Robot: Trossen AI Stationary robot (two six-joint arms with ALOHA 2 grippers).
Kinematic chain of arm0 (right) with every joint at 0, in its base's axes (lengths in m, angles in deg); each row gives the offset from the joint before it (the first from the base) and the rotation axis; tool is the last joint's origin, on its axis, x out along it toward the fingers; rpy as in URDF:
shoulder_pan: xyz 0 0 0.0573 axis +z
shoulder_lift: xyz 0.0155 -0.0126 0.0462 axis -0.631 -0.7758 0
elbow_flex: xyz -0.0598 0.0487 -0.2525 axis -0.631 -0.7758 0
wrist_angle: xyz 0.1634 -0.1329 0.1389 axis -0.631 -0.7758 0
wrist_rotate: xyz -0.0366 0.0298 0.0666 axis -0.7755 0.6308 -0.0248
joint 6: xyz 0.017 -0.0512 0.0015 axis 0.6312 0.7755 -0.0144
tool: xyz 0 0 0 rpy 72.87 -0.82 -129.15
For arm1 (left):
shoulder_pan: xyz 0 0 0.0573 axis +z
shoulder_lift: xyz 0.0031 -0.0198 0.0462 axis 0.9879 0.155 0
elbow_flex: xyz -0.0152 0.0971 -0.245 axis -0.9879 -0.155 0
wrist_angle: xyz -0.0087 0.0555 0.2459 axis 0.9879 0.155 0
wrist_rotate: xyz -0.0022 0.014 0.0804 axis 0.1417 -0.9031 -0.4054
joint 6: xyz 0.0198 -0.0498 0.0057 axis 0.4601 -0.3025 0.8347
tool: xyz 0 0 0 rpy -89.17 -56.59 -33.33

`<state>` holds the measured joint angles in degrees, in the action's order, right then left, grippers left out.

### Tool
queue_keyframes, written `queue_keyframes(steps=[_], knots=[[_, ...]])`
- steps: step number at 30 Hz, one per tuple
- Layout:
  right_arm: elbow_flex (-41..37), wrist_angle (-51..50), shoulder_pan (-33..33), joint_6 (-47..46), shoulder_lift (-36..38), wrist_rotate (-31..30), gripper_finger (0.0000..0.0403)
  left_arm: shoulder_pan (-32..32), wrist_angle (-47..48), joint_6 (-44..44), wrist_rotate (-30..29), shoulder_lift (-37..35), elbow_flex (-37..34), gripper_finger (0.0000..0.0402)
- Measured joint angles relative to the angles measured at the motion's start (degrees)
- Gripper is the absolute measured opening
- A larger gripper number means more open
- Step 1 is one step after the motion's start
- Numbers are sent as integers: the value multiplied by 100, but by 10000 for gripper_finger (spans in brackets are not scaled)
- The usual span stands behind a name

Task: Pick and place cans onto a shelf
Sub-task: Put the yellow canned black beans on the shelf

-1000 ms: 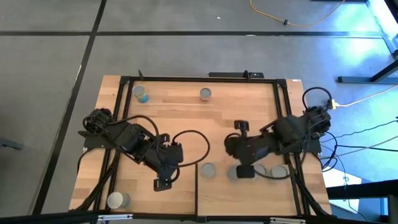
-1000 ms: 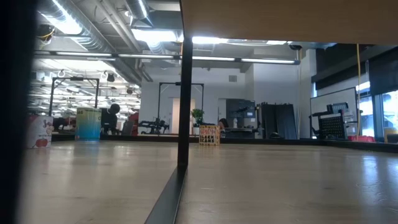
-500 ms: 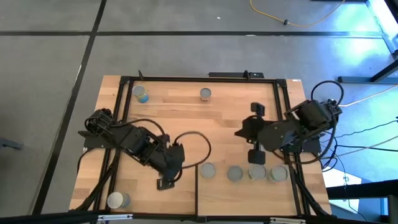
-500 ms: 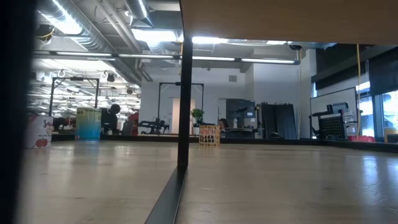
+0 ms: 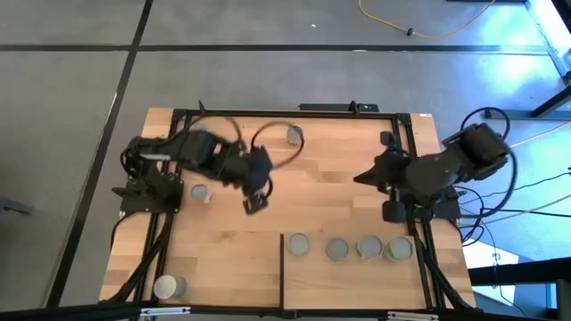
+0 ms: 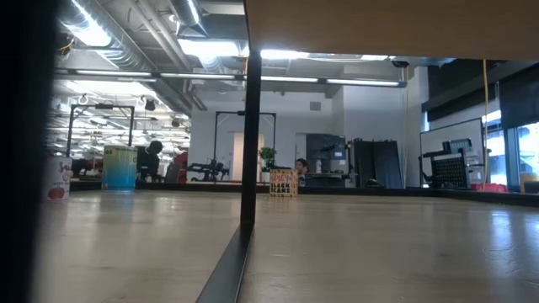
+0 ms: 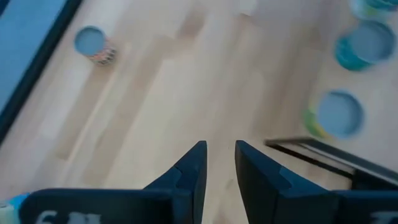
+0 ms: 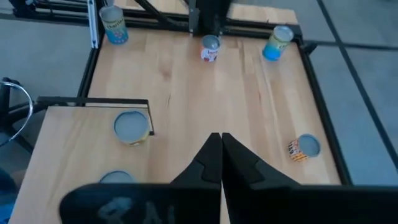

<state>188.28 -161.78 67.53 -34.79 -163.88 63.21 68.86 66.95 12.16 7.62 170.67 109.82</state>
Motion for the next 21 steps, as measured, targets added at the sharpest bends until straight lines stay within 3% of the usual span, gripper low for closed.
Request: queue_keyframes(steps=[7, 14, 18, 21], knots=[[0, 0, -31, 546, 429, -438, 0, 1005, 2, 99, 399, 2, -2, 78], [0, 0, -179, 631, 802, -954, 0, 1770, 4, 174, 165, 43, -2, 77], [0, -2, -286, 624, 883, -954, 0, 2343, -37, 810, 508, 208, -13, 77], [0, -2, -291, 621, 894, -1085, 0, 2685, -158, 1950, 818, 244, -7, 75]])
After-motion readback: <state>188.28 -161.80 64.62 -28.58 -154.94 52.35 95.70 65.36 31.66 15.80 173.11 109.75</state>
